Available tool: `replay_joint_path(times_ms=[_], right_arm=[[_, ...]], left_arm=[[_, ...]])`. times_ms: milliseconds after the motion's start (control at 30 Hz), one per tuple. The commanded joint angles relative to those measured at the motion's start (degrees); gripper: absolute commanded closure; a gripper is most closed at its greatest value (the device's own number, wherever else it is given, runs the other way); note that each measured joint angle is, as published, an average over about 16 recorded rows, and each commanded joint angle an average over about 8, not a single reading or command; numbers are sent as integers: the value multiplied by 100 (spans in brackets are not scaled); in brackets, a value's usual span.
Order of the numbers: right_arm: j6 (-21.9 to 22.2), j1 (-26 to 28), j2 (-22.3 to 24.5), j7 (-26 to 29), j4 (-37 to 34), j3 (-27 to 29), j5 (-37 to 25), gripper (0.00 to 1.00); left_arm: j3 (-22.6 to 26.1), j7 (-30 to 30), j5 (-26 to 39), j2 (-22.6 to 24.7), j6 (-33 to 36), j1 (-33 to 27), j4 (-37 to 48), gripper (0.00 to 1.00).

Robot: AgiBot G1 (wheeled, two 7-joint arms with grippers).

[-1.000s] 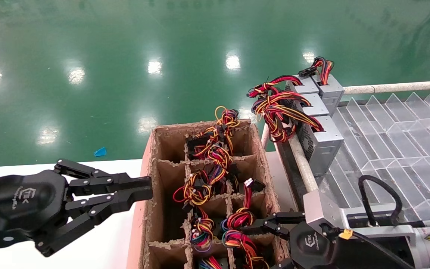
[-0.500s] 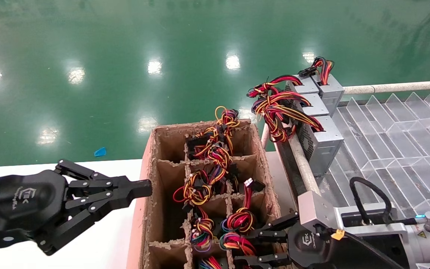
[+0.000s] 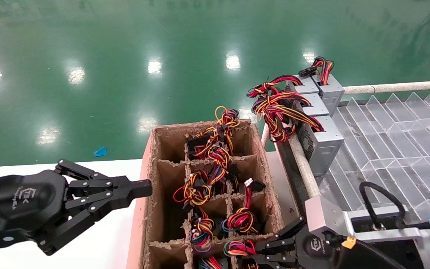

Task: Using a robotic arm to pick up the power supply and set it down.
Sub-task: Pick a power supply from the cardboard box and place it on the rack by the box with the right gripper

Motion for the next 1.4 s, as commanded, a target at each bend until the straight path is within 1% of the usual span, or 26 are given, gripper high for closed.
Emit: replay_joint_path(times_ms=[33, 267, 433, 567, 767, 967, 1133, 1267, 1400], right_arm=[[-22, 15, 39, 11, 43, 2, 5, 100], [-123, 246, 321, 120, 486, 105, 449, 100], [-130, 581, 601, 94, 966, 183, 703, 100], [-143, 1027, 842, -13, 1255, 203, 832, 100], [-145, 1931, 1247, -356, 1345, 157, 911, 100], [-30, 2761, 1601, -756, 1324, 205, 806, 100], [172, 3164, 1777, -1114, 1185, 365, 635, 100], [300, 3369, 1821, -1461, 782, 496, 499, 100], [336, 3636, 1775, -1855, 111, 523, 165, 100]], left_arm=[[0, 0, 0, 0, 0, 0, 0, 100], [0, 0, 0, 0, 0, 0, 0, 100], [0, 0, 0, 0, 0, 0, 0, 100], [0, 0, 0, 0, 0, 0, 0, 100], [0, 0, 0, 0, 0, 0, 0, 100], [0, 0, 0, 0, 0, 0, 0, 100], [0, 0, 0, 0, 0, 0, 0, 100], [0, 0, 0, 0, 0, 0, 0, 100], [0, 0, 0, 0, 0, 0, 0, 100]])
